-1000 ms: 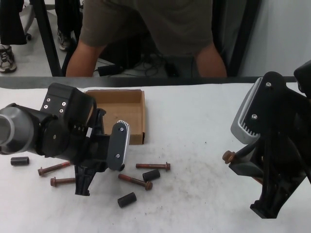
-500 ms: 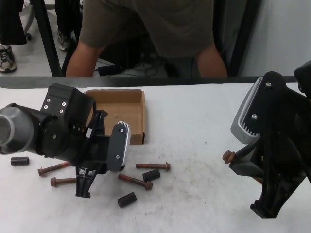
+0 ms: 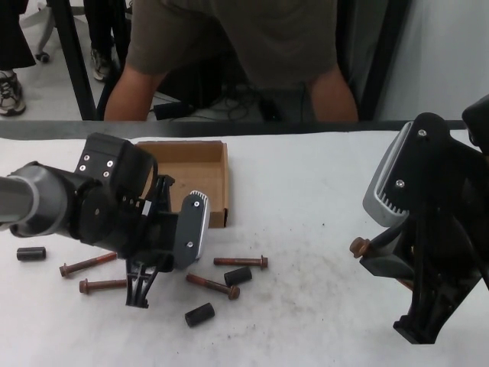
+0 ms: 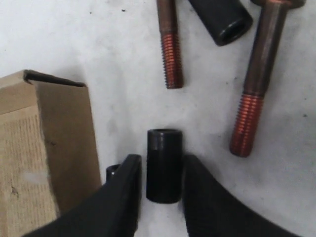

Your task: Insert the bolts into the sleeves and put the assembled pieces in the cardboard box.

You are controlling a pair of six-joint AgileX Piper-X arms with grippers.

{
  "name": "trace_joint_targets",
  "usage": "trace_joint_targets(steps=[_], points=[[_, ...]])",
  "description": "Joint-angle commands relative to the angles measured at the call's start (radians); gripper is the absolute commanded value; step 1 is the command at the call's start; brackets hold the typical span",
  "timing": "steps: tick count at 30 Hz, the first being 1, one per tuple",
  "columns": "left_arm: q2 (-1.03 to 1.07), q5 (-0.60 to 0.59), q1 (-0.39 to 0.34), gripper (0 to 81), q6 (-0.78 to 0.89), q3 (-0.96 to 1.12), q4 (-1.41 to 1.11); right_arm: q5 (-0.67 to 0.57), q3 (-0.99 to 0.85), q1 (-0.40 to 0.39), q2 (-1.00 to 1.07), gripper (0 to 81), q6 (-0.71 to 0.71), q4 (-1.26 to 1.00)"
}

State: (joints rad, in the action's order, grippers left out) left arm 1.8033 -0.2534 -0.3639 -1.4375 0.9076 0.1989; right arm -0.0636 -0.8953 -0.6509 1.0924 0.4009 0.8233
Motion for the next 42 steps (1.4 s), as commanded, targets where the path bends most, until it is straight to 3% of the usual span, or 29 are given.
trace_joint_targets(steps=[1, 12, 14, 19, 21, 25, 31, 42], points=[[0.030, -0.003, -0.007, 27.9, -0.007, 0.041, -0.001, -0.010, 0.000, 0.003, -0.013, 0.2, 0.002, -0.014], [0.075, -0.057, -0.007, 27.4, 0.001, 0.069, 0.158, -0.010, 0.000, 0.003, -0.013, 0.2, 0.022, -0.013], [0.080, -0.065, -0.009, 23.9, 0.001, 0.073, 0.156, -0.010, 0.000, 0.003, -0.013, 0.2, 0.031, -0.013], [0.080, -0.094, -0.007, 4.9, 0.077, 0.081, 0.164, -0.010, 0.000, 0.003, -0.013, 0.2, 0.031, -0.013], [0.080, -0.094, -0.007, 1.8, 0.095, 0.081, 0.166, -0.010, 0.000, 0.003, -0.013, 0.2, 0.031, -0.013], [0.080, -0.075, -0.007, 1.8, 0.099, 0.081, 0.195, -0.010, 0.000, 0.003, -0.013, 0.2, 0.033, -0.013], [0.053, 0.043, -0.020, 0.8, 0.099, 0.081, 0.249, -0.010, 0.000, 0.003, -0.013, 0.2, 0.033, -0.013], [-0.150, 0.061, -0.137, 0.8, 0.307, 0.081, 0.484, -0.002, 0.000, 0.003, -0.013, 0.2, 0.033, -0.013]])
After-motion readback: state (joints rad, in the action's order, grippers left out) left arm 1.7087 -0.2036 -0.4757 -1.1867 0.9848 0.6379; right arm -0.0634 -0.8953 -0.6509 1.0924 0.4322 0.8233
